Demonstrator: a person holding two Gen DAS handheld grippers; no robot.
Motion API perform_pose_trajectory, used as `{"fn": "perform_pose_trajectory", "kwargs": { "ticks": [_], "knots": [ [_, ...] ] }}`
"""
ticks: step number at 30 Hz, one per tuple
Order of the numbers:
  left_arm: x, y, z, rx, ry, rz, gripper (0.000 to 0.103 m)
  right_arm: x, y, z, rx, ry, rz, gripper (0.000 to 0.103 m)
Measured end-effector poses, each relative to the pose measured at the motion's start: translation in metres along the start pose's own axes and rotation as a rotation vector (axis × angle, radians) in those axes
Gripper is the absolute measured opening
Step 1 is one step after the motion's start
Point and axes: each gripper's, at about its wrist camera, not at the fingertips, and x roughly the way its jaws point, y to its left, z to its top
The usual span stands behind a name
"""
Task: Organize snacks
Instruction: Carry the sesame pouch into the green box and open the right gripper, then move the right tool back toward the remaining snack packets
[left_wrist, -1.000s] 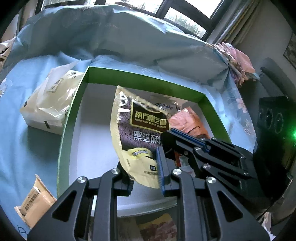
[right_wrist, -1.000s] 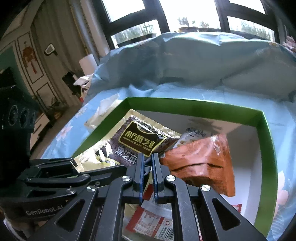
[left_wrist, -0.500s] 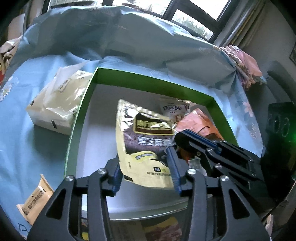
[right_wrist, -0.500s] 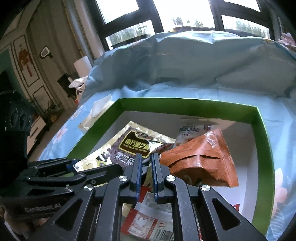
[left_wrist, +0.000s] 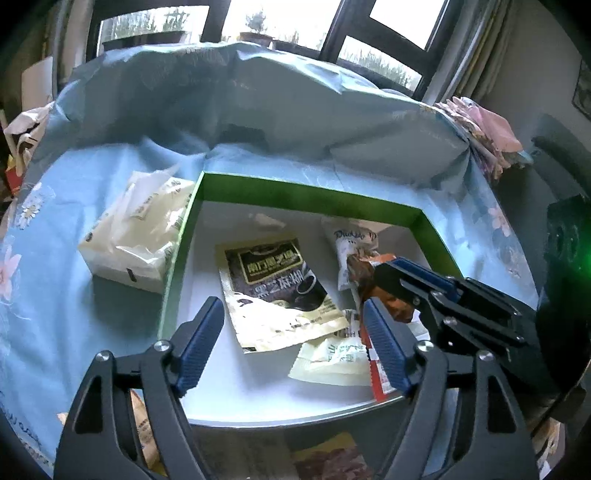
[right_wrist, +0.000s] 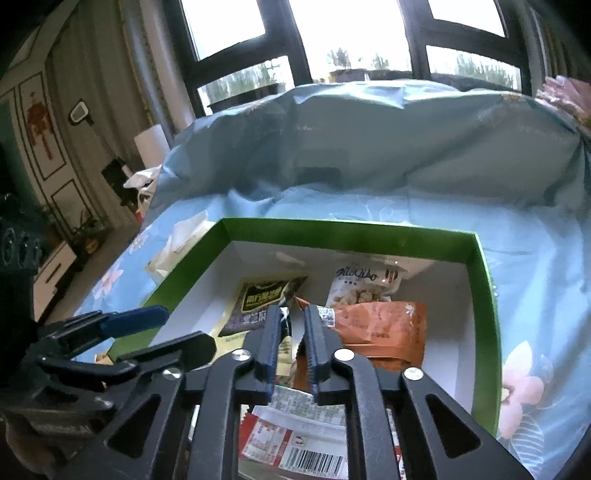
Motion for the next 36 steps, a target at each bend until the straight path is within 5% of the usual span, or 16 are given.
{"fn": "perform_pose_trajectory", "kwargs": {
  "ticks": [9,13,23,36],
  "knots": [
    [-0.020,-0.003,0.001,0.020,-0.054,0.039,0.090,-0.026,0.004,0.003,-0.013,-0.068,-0.074,0.055],
    [-0.029,-0.003,-0.001,0.021,-0.073,0.063,0.103,-0.034,0.005,0.002,-0.009,-0.072,-0.089,0.058],
    [-0.044,0.001,-0.010,0.004,-0.074,0.087,0.102,-0.054,0.000,-0.006,0.026,-0.080,-0.103,0.062],
    [-0.066,0.037,-0.032,-0.090,-0.034,0.093,0.102,-0.065,0.004,-0.031,0.045,-0.060,-0.019,0.063]
  ]
}}
